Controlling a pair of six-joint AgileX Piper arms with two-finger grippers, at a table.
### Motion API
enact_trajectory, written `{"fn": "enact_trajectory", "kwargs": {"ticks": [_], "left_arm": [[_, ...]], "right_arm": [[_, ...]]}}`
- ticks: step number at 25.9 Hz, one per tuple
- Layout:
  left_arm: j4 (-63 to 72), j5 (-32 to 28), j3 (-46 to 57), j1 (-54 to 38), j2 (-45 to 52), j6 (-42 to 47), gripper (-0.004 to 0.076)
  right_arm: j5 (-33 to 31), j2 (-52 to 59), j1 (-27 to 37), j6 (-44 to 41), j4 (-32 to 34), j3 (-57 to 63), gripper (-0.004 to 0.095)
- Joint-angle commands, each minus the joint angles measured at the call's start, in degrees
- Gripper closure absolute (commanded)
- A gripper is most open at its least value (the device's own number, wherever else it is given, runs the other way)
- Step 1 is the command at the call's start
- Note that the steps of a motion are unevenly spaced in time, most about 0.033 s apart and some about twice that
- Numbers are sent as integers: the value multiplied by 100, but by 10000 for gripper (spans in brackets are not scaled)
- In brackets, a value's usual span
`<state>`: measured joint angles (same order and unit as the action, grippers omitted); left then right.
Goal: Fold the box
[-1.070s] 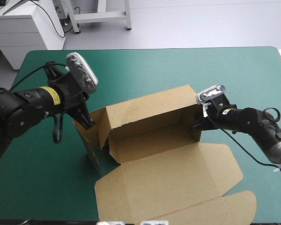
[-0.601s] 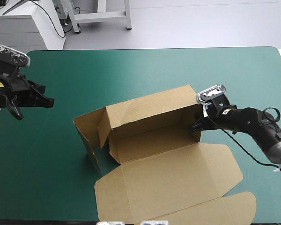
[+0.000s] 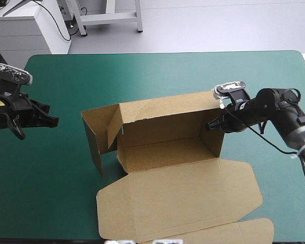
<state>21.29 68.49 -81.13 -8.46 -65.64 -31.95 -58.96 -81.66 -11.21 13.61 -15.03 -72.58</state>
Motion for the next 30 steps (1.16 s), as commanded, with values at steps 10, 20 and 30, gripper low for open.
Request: {"fn": "enact_trajectory", "kwargs": {"ticks": [10, 20, 30], "left_arm": [[250, -416, -142, -11, 116, 0, 717], [263, -462, -142, -11, 116, 0, 717], [276, -469, -142, -11, 116, 0, 717]], "right_arm": [[-750, -2036, -7, -309, 74, -1926, 922], [-1131, -3196, -7, -411, 102, -3328, 922], [-1146, -3362, -7, -170, 54, -3424, 672]]}}
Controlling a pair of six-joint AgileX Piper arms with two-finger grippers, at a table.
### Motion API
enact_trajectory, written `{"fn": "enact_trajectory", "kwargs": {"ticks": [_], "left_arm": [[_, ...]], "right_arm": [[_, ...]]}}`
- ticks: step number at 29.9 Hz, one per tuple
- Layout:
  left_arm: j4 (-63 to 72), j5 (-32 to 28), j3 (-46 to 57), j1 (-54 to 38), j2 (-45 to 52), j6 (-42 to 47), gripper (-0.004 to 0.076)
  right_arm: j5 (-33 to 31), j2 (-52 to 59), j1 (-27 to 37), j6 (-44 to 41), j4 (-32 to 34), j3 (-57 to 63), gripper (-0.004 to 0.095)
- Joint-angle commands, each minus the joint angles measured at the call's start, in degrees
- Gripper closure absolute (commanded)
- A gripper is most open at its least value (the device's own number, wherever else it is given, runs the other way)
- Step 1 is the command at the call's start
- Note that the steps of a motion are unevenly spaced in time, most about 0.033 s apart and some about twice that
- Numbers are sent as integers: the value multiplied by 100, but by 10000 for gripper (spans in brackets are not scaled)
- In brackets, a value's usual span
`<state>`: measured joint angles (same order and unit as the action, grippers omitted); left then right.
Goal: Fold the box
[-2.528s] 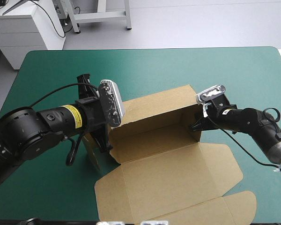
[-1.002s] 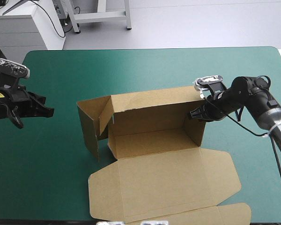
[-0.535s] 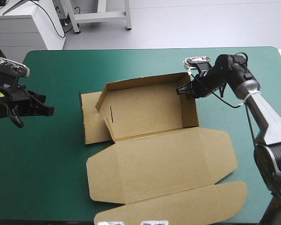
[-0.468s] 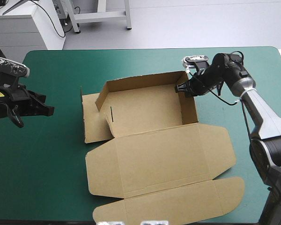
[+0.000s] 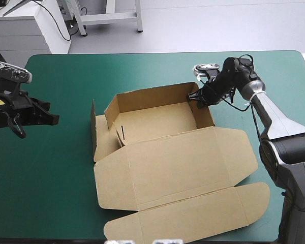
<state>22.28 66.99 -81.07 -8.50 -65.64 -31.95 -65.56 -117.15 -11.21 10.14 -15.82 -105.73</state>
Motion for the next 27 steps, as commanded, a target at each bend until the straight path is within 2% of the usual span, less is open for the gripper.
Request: {"fn": "enact_trajectory", "kwargs": {"ticks": [1, 5, 8, 20, 27], "left_arm": [[178, -319, -148, -6, 116, 0, 717], [178, -319, -148, -6, 116, 0, 717], [189, -328, -148, -6, 116, 0, 717], [189, -353, -148, -6, 116, 14, 717], [158, -301, -148, -6, 116, 58, 717]], "right_arm": [[-519, 199, -7, 178, 117, -152, 598], [-597, 315, -7, 178, 93, -362, 338], [-597, 462, -7, 178, 181, -462, 252], [-606, 1484, -7, -52, 287, -318, 251], [-606, 1694, -270, -52, 412, -38, 251]]}}
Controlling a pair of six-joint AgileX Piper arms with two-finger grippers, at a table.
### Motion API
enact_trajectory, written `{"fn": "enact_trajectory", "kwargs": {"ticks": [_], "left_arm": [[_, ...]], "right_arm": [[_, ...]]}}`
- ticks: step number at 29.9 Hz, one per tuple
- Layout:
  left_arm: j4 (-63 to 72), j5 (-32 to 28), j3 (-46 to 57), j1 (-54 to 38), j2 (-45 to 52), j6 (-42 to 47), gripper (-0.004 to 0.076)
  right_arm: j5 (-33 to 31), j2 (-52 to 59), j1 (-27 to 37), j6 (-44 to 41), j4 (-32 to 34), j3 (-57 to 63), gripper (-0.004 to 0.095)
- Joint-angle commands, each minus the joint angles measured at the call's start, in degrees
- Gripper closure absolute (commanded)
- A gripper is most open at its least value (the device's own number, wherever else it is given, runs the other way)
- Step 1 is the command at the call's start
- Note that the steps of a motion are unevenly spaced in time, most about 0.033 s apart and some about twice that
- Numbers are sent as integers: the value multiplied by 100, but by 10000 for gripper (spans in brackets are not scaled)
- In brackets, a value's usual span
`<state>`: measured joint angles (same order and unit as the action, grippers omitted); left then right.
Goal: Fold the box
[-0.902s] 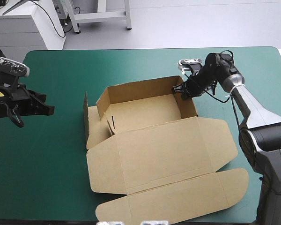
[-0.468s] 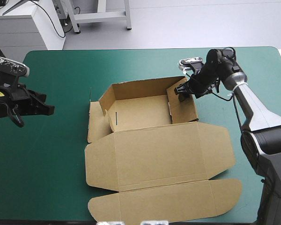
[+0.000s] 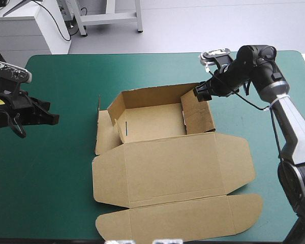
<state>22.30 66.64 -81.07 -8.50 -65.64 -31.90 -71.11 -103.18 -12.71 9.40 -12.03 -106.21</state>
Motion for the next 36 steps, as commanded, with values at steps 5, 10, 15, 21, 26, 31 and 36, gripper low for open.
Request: {"fn": "enact_trajectory", "kwargs": {"ticks": [5, 10, 15, 21, 26, 31, 36], "left_arm": [[155, -203, -148, -6, 116, 53, 717], [176, -106, -148, -6, 116, 53, 717], [226, -103, -148, -6, 116, 53, 717], [226, -113, -148, -6, 116, 43, 717], [226, -113, -148, -6, 116, 43, 717], [294, -104, -148, -6, 116, 43, 717], [348, -115, -148, -6, 116, 43, 717]], "right_arm": [[-29, 103, -323, -260, 696, 346, 251], [102, -216, -323, -568, 1062, 346, 251], [147, -478, -323, -577, 846, 334, 251], [301, -655, -323, -575, 615, 321, 263], [301, -727, -323, -587, 617, 321, 490], [276, -727, -323, -587, 617, 321, 842], [111, -717, -323, -628, 617, 321, 926]]}}
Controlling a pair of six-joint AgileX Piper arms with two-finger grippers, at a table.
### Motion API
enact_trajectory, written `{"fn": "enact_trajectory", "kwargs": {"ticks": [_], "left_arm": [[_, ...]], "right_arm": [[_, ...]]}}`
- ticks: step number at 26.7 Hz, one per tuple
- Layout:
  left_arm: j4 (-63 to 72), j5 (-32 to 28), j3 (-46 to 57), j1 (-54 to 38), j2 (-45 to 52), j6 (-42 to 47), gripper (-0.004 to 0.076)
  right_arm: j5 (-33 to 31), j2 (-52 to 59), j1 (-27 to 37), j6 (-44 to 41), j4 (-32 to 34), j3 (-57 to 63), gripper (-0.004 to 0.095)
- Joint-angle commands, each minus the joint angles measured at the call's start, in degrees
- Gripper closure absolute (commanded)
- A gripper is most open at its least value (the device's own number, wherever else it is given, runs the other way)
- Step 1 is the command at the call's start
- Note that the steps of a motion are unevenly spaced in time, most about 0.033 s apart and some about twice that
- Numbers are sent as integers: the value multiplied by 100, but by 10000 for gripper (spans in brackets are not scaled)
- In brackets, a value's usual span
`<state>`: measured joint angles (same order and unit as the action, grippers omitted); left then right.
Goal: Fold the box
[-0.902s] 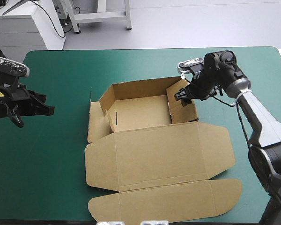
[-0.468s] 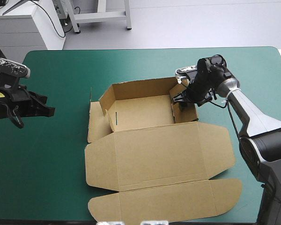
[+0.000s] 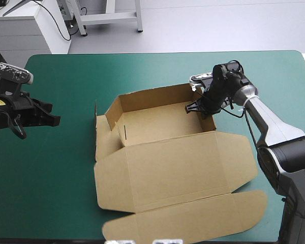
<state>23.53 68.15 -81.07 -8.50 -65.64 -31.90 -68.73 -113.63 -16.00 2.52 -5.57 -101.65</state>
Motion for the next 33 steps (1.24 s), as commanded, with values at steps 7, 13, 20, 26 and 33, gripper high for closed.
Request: {"fn": "enact_trajectory", "kwargs": {"ticks": [7, 13, 20, 26, 33], "left_arm": [[237, -265, -148, -6, 106, 43, 717], [58, -331, -148, -6, 106, 67, 717], [-607, -331, -148, -6, 86, 426, 717], [-964, -411, -148, -6, 71, 651, 717], [-887, -1090, 343, -6, -420, 661, 717]], "right_arm": [[-253, 572, 18, 60, -17, -241, 926], [-292, 1181, 212, 112, -21, -575, 928], [-292, 2145, 529, 252, -115, -604, 928], [-292, 2881, 818, 303, -443, -604, 928], [-292, 3178, 931, 360, -720, -604, 928]]}}
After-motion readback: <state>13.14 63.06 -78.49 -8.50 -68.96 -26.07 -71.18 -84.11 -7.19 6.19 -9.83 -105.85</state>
